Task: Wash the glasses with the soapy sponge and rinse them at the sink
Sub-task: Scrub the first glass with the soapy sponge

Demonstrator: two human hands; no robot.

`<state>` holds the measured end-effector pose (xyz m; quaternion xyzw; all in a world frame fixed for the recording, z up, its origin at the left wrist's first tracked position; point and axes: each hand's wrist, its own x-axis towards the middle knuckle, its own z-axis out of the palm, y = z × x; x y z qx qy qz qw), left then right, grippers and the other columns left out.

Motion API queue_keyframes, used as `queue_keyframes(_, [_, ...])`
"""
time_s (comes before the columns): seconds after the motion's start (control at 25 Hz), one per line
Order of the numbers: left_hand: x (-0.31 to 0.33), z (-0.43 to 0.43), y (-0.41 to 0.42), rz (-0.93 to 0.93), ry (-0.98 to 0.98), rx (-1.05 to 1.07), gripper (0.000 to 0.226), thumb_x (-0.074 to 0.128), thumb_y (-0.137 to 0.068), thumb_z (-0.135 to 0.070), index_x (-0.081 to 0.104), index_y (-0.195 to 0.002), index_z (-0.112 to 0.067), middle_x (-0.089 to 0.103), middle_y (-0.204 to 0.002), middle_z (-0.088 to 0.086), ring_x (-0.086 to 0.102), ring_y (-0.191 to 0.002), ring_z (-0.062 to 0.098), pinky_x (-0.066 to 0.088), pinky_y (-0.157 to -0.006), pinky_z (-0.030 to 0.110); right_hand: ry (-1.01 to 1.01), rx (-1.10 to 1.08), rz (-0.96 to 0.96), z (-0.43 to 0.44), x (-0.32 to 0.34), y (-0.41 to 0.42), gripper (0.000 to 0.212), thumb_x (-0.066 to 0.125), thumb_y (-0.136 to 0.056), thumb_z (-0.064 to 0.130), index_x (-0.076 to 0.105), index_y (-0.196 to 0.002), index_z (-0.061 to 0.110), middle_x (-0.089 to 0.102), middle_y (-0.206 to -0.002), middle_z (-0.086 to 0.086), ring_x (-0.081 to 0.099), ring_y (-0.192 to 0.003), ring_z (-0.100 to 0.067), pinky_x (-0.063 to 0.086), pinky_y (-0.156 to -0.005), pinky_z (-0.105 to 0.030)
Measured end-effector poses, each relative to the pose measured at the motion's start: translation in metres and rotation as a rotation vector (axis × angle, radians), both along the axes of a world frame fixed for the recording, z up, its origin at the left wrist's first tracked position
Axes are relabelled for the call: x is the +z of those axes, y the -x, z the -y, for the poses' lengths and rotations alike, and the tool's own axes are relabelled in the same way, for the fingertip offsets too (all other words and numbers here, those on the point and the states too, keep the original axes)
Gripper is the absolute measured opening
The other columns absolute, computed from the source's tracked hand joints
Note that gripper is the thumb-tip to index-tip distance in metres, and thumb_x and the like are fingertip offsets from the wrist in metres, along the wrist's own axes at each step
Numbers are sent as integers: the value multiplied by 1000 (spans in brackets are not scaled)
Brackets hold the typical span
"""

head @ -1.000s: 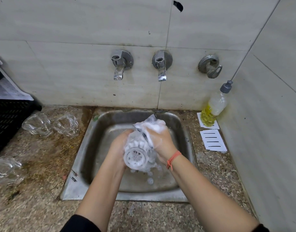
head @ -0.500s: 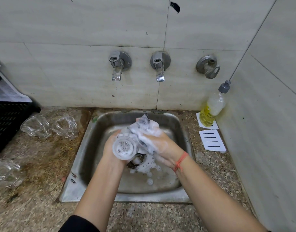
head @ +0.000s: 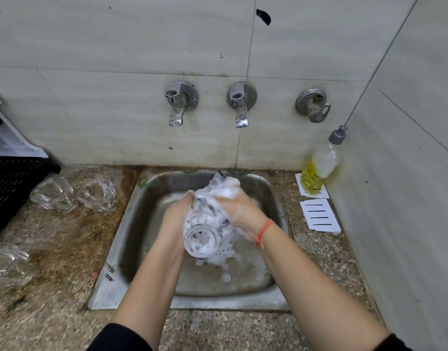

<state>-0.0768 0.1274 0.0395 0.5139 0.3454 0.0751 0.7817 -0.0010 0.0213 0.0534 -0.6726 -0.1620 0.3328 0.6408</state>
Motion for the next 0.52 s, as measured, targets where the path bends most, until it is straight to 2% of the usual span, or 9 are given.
queue_keyframes(0.08, [-3,-2,2,-29,27,47,25,47,-99,-32,61,-93,-12,71,-65,-2,68,-56,10,56,-53,24,3,188,-47,12,13,6,24,53,-86,-3,41,-72,11,38,-55,-6,34,-45,-10,22,-44,-26])
queue_keyframes(0.16, [-3,-3,0,-87,142,141,31,50,-98,-31,61,-93,-3,69,-61,6,67,-54,21,56,-54,29,75,362,99,24,25,9,23,49,-85,-7,42,-69,8,46,-46,5,34,-41,-6,22,-44,-24])
queue_keyframes(0.24, [1,-3,-3,-101,193,283,32,52,-98,-29,61,-86,-1,65,-52,6,64,-50,22,52,-59,32,94,350,222,26,24,15,17,46,-86,-7,46,-72,3,46,-44,7,37,-39,-5,28,-43,-21])
queue_keyframes(0.28, [4,-2,-5,-94,200,338,33,52,-98,-27,61,-88,3,61,-46,3,61,-43,18,48,-57,30,63,285,204,25,21,19,15,44,-86,-7,46,-75,3,44,-47,0,36,-39,-7,27,-42,-22])
queue_keyframes(0.36, [8,3,-5,-82,203,403,38,52,-98,-26,56,-99,12,54,-38,-4,55,-34,10,43,-54,26,-26,64,20,16,6,22,15,42,-85,-8,45,-79,6,40,-61,-6,35,-38,-9,25,-40,-23])
queue_keyframes(0.44, [7,8,-5,-57,174,464,25,54,-97,-28,59,-88,-5,59,-46,-3,60,-42,11,47,-56,26,-97,-149,-186,10,-14,18,16,37,-82,-10,47,-84,2,40,-64,-7,36,-44,-8,29,-51,-26])
queue_keyframes(0.48, [8,10,-5,-48,186,498,21,55,-97,-28,57,-84,-12,63,-55,-1,63,-50,14,50,-59,28,-136,-202,-300,7,-23,15,22,35,-82,-11,53,-92,-5,47,-64,-8,42,-51,-11,34,-59,-30])
queue_keyframes(0.52, [7,10,-5,-56,201,526,20,54,-97,-28,57,-82,-15,65,-63,2,65,-58,18,52,-64,30,-178,-238,-421,3,-29,8,32,34,-82,-11,56,-105,-12,57,-73,-12,51,-65,-20,40,-69,-34])
